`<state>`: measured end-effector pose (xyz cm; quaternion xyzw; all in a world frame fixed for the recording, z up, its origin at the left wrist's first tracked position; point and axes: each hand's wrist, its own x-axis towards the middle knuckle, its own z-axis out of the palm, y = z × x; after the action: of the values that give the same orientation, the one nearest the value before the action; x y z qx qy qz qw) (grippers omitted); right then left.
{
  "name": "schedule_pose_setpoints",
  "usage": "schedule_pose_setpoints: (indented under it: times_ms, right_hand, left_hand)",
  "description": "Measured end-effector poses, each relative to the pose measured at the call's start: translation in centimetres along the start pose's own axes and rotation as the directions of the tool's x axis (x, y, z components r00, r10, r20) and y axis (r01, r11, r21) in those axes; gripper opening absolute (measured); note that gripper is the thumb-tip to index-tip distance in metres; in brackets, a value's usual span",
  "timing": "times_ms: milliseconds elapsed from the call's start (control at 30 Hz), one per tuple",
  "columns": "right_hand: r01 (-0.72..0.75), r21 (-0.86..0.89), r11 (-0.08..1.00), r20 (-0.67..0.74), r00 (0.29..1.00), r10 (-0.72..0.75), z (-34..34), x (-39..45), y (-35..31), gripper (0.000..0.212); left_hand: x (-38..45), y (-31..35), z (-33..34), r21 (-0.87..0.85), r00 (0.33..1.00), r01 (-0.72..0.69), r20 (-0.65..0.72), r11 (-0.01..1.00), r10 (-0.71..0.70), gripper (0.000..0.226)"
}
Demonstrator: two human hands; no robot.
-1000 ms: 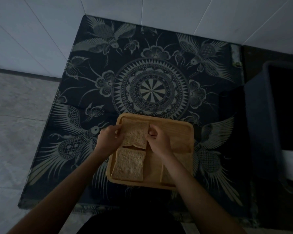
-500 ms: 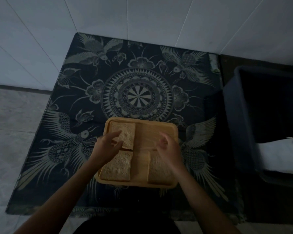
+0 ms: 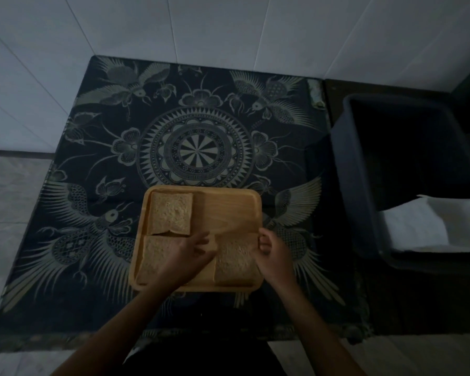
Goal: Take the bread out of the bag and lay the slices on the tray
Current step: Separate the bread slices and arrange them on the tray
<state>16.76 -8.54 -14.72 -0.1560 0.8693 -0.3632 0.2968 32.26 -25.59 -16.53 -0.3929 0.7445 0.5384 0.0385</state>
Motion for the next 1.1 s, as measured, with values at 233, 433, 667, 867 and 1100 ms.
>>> schedule_pose_setpoints:
  times_ms: [233, 433, 667, 867, 1100]
  right_hand:
    - [-0.097, 0.074, 0.993, 0.039, 0.995, 0.094, 0.6, -1.2, 1.9, 0.052]
    - [-0.146, 0.129, 0.981, 0.069, 0.988, 0.138, 1.2, -1.3, 2.7, 0.057]
    - [-0.25, 0.247, 0.936, 0.067, 0.968, 0.241, 1.0, -1.4, 3.2, 0.054]
    - [-0.235, 0.229, 0.945, 0.053, 0.972, 0.229, 1.0, -1.6, 3.2, 0.034]
    - [-0.182, 0.246, 0.952, 0.051, 0.983, 0.175, -0.1, 0.0, 1.4, 0.038]
  left_hand:
    - [-1.0, -0.2, 3.1, -0.028, 0.998, 0.061, -0.01, 0.998, -0.061, 0.059]
    - [-1.5, 0.1, 4.0, -0.028, 0.992, 0.097, -0.077, 0.995, -0.099, 0.05]
    - [-1.3, -0.3, 4.2, -0.128, 0.981, 0.175, -0.063, 0.976, -0.185, 0.047]
    - [-1.5, -0.2, 4.4, -0.161, 0.979, 0.167, -0.088, 0.973, -0.183, 0.038]
    - [-0.6, 1.3, 3.1, -0.242, 0.987, 0.121, -0.071, 0.963, -0.142, 0.03]
